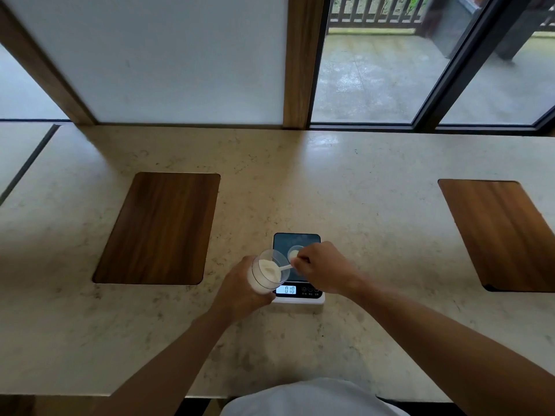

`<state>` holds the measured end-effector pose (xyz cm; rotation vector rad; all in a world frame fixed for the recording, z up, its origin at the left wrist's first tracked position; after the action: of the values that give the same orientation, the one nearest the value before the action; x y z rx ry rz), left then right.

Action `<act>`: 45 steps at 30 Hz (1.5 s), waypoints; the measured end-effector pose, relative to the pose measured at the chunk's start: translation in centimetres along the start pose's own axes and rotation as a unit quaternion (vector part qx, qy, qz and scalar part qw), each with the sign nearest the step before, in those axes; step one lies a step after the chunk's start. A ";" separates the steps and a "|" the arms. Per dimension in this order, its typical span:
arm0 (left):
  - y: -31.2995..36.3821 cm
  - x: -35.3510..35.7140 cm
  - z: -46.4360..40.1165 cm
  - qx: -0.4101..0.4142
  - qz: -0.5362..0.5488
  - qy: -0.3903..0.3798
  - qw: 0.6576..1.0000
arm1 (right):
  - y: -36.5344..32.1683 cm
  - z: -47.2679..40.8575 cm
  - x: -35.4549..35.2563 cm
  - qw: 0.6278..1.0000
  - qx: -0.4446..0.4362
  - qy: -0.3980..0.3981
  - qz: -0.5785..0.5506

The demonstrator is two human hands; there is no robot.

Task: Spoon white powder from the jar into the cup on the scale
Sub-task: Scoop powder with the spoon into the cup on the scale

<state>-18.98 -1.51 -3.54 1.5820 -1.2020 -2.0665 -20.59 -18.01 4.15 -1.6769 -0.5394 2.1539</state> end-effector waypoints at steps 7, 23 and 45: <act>-0.4 0.8 -0.3 0.017 -0.012 -0.026 0.999 | 2.2 0.1 1.3 0.991 0.089 -0.027 -0.100; -2.0 1.7 -0.7 0.014 -0.036 -0.053 0.998 | 2.8 0.4 2.1 0.971 0.154 -0.037 -0.180; -0.7 0.2 -0.6 -0.039 0.041 0.009 0.998 | 4.3 1.1 -0.2 0.945 0.174 -0.007 -0.278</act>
<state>-18.35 -1.47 -4.28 1.4884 -1.1457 -2.0196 -21.78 -21.96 2.42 -1.1483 -0.5212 1.7230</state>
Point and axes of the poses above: each hand's wrist, its own z-axis away from the middle knuckle, its own x-axis out of the palm, y = z × x, the point moved 8 cm from there along -z, towards the middle knuckle, and after that the axes turned 1 degree about y, right-handed, at the moved point
